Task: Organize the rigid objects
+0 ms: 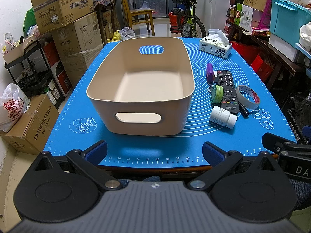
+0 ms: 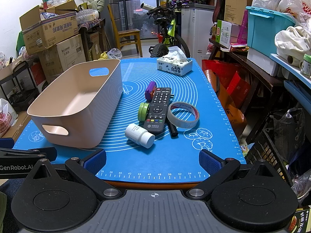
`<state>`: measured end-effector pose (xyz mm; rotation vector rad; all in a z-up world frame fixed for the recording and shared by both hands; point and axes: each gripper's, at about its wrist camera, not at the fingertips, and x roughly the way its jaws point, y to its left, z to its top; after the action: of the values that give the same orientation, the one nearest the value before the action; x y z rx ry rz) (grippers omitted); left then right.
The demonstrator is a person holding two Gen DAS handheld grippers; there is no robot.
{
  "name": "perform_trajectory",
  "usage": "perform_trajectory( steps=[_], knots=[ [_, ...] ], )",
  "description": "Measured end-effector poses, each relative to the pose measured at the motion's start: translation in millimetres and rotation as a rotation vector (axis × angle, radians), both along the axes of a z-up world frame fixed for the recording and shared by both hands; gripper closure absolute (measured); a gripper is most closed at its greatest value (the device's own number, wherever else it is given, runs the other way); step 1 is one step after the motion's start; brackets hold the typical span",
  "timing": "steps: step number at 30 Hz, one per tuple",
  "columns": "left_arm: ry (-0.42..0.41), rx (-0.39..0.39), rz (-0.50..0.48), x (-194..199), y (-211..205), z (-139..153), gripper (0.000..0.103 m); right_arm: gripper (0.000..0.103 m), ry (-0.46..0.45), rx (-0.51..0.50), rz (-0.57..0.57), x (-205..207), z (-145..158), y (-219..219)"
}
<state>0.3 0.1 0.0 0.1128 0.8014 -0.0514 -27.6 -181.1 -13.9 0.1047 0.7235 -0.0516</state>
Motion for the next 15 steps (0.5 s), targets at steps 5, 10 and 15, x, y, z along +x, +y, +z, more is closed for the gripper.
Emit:
perform_trajectory(
  steps=[5, 10, 15],
  knots=[
    [0.003, 0.008, 0.0, 0, -1, 0, 0.001, 0.003, 0.0, 0.003, 0.001, 1, 2, -1],
    [-0.002, 0.007, 0.008, -1, -2, 2, 0.001, 0.003, 0.004, 0.019, -0.007, 1, 1, -4],
    [0.018, 0.0, 0.021, 7, 3, 2, 0.001, 0.003, 0.02, 0.081, -0.02, 11, 7, -12]
  ],
)
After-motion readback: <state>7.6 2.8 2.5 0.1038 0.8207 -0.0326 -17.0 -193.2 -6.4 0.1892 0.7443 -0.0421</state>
